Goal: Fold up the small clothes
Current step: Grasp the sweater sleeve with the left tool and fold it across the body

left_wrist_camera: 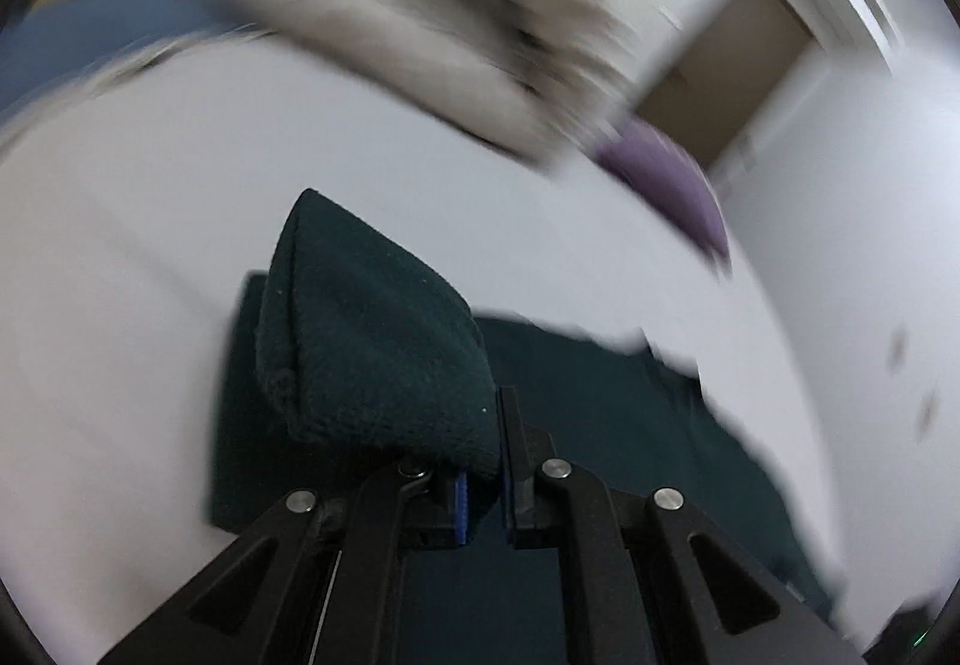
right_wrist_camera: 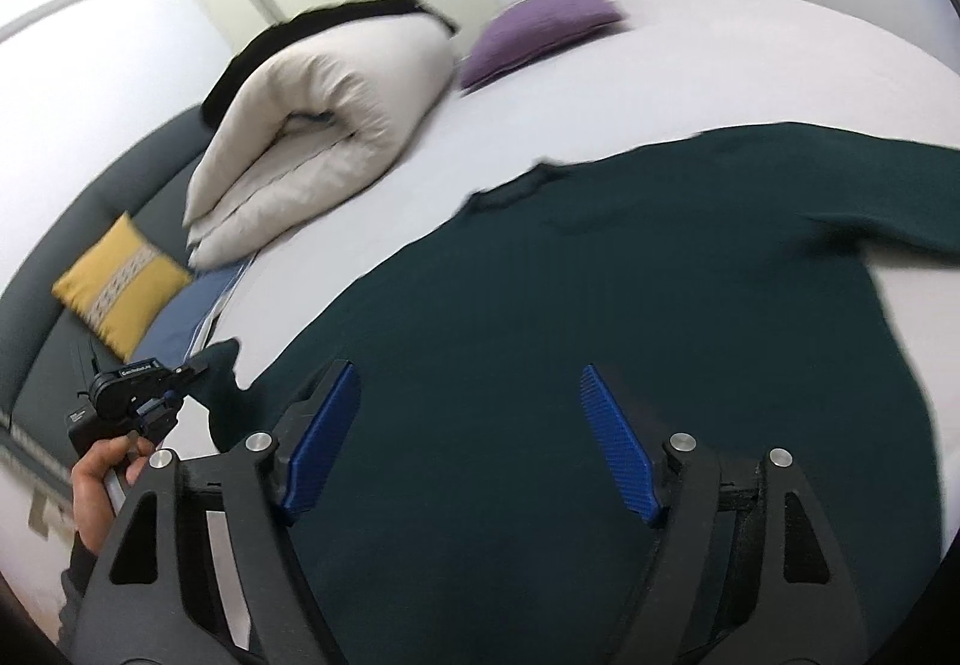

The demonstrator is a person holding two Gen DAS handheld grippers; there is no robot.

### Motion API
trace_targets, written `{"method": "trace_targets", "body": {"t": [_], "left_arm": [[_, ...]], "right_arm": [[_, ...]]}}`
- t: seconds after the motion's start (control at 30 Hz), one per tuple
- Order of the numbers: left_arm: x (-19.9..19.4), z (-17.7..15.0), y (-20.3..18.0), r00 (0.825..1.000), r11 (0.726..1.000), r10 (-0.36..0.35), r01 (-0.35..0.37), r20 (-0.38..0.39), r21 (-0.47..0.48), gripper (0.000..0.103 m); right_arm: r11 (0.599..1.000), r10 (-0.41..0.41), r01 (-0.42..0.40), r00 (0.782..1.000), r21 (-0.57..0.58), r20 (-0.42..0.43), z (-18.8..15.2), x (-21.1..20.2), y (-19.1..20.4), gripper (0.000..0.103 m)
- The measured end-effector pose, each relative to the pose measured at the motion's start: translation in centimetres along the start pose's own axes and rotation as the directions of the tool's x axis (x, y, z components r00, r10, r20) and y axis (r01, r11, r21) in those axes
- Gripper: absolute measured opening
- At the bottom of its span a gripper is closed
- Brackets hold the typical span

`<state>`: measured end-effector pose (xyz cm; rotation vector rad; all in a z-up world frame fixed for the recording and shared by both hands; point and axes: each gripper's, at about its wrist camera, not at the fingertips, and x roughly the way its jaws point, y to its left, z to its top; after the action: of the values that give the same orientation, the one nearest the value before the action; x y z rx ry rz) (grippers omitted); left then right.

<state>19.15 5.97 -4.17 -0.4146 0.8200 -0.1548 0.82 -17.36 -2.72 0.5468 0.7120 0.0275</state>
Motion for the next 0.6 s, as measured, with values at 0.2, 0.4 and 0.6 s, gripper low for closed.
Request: {"method": "trace_targets", "body": {"t": [0.2,0.4,0.6], "left_arm": [[7.2,-8.1,-12.3,0.991,0.928,0.101,-0.064,-0.082,0.368,0.009],[9.0,-10.8,-14.3,0.985,0.894,0.132,-0.068,-0.114,0.442,0.060],[3.2,-11.8,-12.1,0.993,0.902,0.111,-0.080,-0.048,0.424,0.093]], "right_arm": [[0.991,-0.069,0.064,0.997,0.115,0.041,1.9,-1.8,-7.8,0.075],[0.981,-0.117,0.111,0.993,0.158,0.033,2.5,-1.9,-12.9,0.074],[0.978,-0.118,0.118,0.993,0.173,-0.007,2.8,0.6,-13.3,0.075]]}}
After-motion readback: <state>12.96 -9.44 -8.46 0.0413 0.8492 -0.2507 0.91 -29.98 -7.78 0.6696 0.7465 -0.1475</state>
